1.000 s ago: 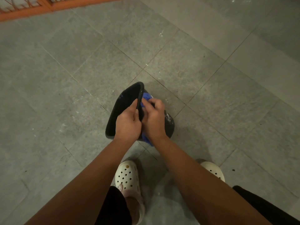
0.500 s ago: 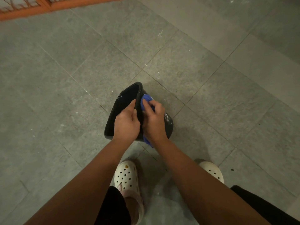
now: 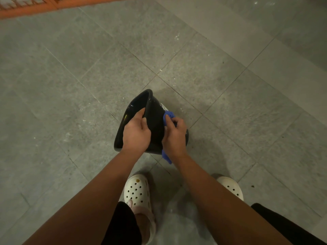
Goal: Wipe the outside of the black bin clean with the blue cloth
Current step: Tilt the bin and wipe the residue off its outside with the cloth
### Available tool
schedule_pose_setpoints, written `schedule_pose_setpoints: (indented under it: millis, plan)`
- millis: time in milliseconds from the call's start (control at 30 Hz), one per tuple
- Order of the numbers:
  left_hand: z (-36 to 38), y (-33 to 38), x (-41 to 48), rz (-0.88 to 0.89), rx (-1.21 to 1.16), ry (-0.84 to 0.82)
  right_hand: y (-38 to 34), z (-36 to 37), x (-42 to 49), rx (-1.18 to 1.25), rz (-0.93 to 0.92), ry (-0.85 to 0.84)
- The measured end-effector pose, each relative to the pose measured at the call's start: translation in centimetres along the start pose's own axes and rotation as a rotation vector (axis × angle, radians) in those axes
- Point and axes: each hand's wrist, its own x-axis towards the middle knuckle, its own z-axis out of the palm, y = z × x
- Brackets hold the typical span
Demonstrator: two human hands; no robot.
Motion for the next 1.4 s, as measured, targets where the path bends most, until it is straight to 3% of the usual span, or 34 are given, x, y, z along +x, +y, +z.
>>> schedule_pose_setpoints:
  millis: [100, 300, 400, 567, 700, 833, 900, 1033, 1100, 1333, 1400]
  plan:
    - [0.1, 0.3, -0.2, 0.023, 0.018, -0.011, -0.2, 0.5, -1.0, -0.031, 0.132, 0.086]
    - [0.0, 0.4, -0.4, 0.098, 0.066, -0.015, -2.2, 1.7, -1.0, 0.056, 0.062, 0.15]
    - [0.1, 0.4, -0.4, 0.063, 0.031, -0.01, -1.5, 0.4, 0.5, 0.006, -0.033, 0.068]
    - [0.3, 0.4, -0.6, 0.044, 0.036, -0.011, 0.3, 0.4, -0.9, -0.015, 0.12, 0.054]
    - [-0.1, 0.3, -0.1, 0.029, 0.012, -0.006, -0.3, 2.6, -3.5, 0.037, -0.052, 0.064]
    - [0.0, 0.2, -0.1, 0.049, 0.008, -0.013, -0.5, 2.3, -0.9, 0.107, -0.035, 0.153]
    - [0.2, 0.1, -0.2, 0.044, -0.006, -0.005, 0.2, 1.8, 0.0, 0.116, -0.036, 0.126]
    - [0.5, 0.1, -0.5, 0.045, 0.02, 0.01, 1.6, 1.5, -1.5, -0.161, 0.027, 0.131]
    - [0.4, -0.1, -0.2, 0.027, 0.011, 0.016, 1.0, 2.1, -3.1, -0.047, 0.03, 0.116]
    - [-0.4, -0.7, 0.4, -0.083, -0.114, 0.01, -0.8, 1.6, -0.7, 0.017, -0.087, 0.013]
    - [-0.3, -0.8, 0.2, -0.09, -0.127, 0.013, -0.4, 0.9, 0.0, 0.027, -0.04, 0.006]
